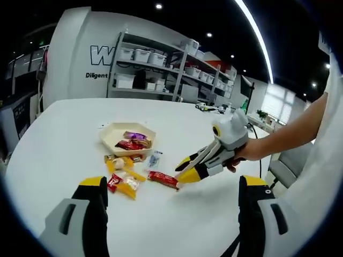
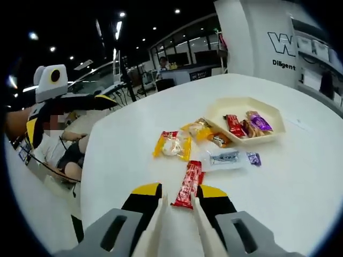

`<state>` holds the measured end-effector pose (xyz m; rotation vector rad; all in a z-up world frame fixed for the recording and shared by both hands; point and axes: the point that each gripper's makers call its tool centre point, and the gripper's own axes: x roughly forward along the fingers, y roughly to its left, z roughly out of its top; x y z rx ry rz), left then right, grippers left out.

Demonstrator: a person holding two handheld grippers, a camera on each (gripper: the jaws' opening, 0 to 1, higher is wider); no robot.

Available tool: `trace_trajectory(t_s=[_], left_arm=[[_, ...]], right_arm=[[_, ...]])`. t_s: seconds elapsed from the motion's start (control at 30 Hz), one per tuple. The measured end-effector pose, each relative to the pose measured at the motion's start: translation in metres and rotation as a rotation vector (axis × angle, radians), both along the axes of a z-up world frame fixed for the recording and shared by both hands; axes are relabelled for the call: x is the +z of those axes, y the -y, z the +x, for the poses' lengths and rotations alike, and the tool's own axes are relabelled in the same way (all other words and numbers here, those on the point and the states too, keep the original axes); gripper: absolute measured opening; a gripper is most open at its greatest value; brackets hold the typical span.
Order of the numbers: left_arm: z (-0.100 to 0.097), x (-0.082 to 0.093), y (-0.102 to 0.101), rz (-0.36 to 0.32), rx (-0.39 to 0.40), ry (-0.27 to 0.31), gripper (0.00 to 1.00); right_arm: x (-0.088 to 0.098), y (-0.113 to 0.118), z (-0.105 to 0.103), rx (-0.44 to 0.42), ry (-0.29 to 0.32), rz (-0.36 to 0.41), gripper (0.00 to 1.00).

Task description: Place the target food into the container with the food tongs after gripping and lifting it, then release it inside without dropping or visibly crushing the food.

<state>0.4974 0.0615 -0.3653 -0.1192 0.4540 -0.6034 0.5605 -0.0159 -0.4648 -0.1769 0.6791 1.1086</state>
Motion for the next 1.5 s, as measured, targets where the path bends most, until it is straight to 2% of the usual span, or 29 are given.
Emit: trace_trajectory(t_s=[0.3,0.53,0.8,1.07,1.17,1.3,1.5], left_arm=[[0.002,0.001,0.011,0.004,-0.039,0.002,0.99],[0.002,-0.001,0.016,0.007,-0.059,0.001,0.99],[0.003,-0.002,0.02,0.017,-0.071,0.005,0.99],[-0.001,-0.008,0.018,0.035,-0.062,0.0,0.99],[-0.002,-0.013,0.015,0.059,-0.058,-0.007,0.99],[-0.002,-0.013,0.014,0.051,-0.048,-0.013,0.99],[-0.004,-0.021,0.006,0.081,-0.03,-0.033,0.99]], right_arm=[[0.0,0.021,-0.004,0.005,0.018,-0.03,0.22],[0.001,0.04,-0.003,-0.033,0.013,-0.037,0.22],[0.001,0.05,-0.004,-0.051,0.011,-0.059,0.22],[0.006,0.048,0.004,-0.057,0.032,-0.059,0.23],[0.006,0.046,0.009,-0.059,0.048,-0.074,0.23],[0.005,0.043,0.011,-0.054,0.049,-0.079,0.23],[0.002,0.041,0.015,-0.063,0.059,-0.11,0.23]])
